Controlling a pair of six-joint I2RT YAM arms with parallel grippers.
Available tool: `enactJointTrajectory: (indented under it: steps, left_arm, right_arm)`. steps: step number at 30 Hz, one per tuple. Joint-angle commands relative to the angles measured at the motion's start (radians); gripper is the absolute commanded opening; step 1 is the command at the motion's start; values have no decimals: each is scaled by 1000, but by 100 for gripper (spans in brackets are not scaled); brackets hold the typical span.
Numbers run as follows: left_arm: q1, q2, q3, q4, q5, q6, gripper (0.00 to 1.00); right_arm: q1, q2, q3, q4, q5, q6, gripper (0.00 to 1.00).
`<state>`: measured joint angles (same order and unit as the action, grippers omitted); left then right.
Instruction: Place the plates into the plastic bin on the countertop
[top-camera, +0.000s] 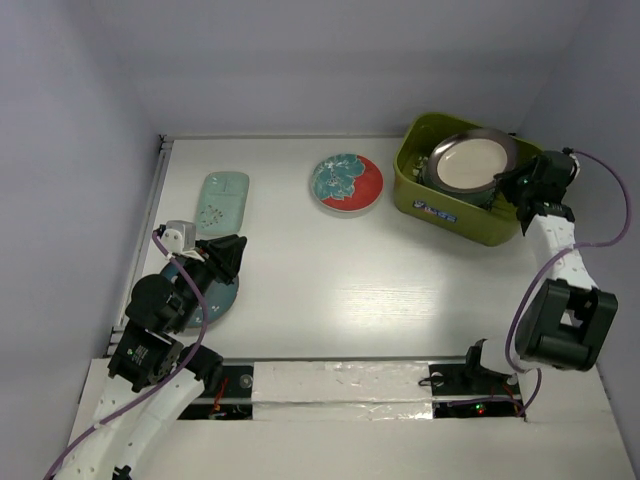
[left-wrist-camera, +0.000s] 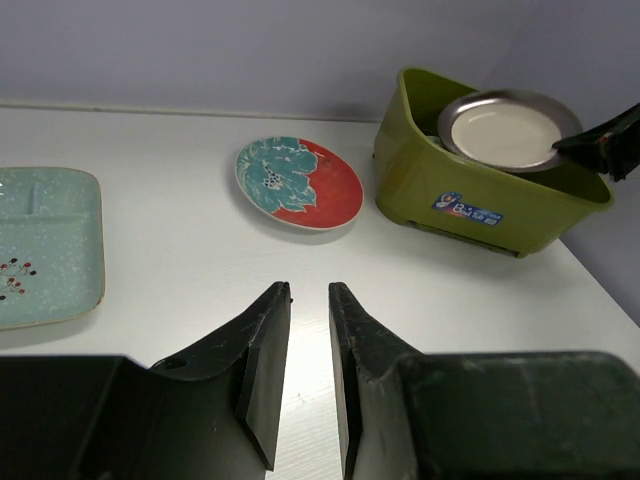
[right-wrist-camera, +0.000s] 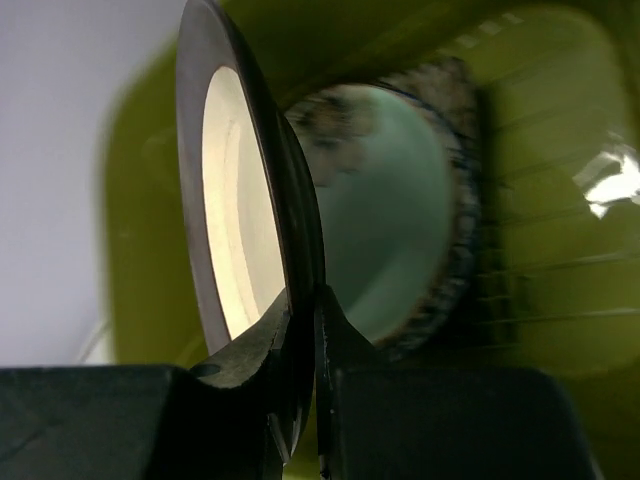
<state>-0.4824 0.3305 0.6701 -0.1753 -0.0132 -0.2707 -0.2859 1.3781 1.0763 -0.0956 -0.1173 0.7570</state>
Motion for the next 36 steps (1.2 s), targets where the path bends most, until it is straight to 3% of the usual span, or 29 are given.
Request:
enactJointTrajectory:
  steps: [1,10,19,20,23,29,31,32,34,35,36]
  left_arm:
    - [-4,-5,40,39,2,5,20]
    - [-4,-4,40,40,2,7,20]
    - [-4,-15,40,42,9,7,21]
    - [-4,-16,40,43,9,7,21]
    - [-4,-21,40,43,9,8,21]
    - [-4,-31,40,43,9,7,22]
    - [-4,-34,40,45,9,5,22]
    - [-4,-34,40,45,9,7,22]
    - [-4,-36,40,43,9,5,22]
    - [-4,-35,40,45,7,5,22]
    - [-4,-34,40,45,6,5,22]
  right_arm:
    - [-21,24,103,97,-45,-5,0]
    - [-39,110,76,54,-7,-25,0]
    - [-39,102,31,-21,100,-82,52]
    - [-39,87,30,-45,114,-88,63]
    - [-39,33,10,-65,191,-100,76]
    - [-39,-146,-13,-98,211,-140,84]
    - [-39,-184,-18,-119,177,-148,84]
    - [-24,-201,-29,-113,159,-148,78]
    - [19,-264,-96,-72,76,-150,56]
    - [52,-278,-116,-38,53,-147,24]
    - [148,-286,-133,-24,19,-143,11]
